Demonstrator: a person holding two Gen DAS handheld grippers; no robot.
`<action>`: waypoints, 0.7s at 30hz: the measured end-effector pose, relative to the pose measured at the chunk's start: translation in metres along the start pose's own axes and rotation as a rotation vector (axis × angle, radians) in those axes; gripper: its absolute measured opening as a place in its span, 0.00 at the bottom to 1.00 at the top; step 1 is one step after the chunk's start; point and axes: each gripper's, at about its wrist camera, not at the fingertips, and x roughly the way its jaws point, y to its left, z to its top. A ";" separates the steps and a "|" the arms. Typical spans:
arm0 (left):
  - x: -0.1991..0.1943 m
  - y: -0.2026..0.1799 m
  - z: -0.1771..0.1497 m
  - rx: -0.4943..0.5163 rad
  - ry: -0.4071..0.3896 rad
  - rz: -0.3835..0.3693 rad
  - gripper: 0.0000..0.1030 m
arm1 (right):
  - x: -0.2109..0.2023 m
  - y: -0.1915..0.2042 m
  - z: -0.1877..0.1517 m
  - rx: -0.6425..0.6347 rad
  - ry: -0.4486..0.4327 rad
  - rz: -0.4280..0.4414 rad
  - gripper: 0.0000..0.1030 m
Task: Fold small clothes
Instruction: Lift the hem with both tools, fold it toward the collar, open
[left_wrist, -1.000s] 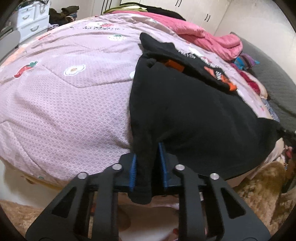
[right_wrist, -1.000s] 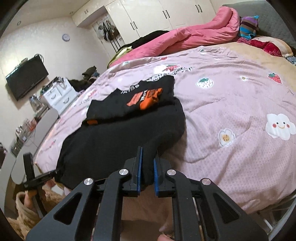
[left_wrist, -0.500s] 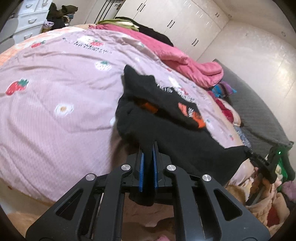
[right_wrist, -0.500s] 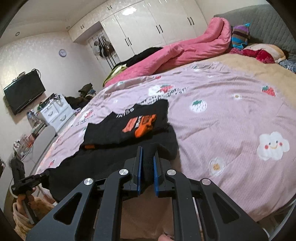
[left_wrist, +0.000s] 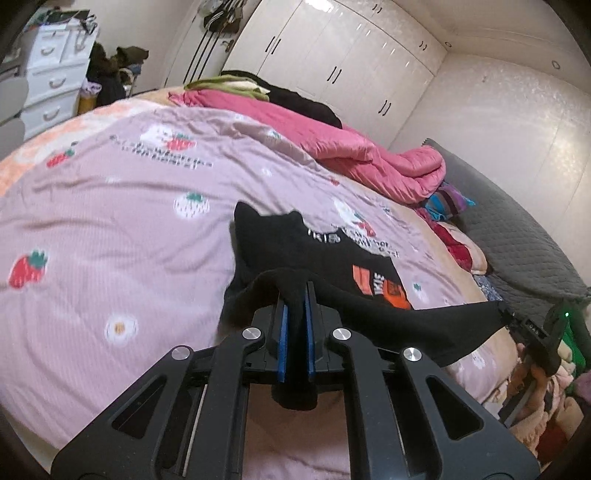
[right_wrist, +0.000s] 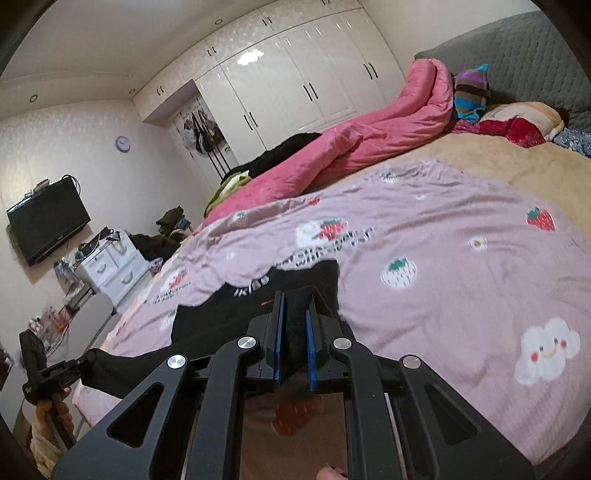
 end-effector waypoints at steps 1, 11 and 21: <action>0.002 0.000 0.003 0.002 -0.003 0.002 0.02 | 0.003 0.001 0.004 0.001 -0.005 0.001 0.09; 0.018 0.005 0.038 -0.002 -0.025 0.027 0.02 | 0.031 0.008 0.032 0.023 -0.039 -0.020 0.09; 0.033 0.004 0.061 0.025 -0.026 0.051 0.02 | 0.053 0.012 0.047 0.003 -0.056 -0.054 0.09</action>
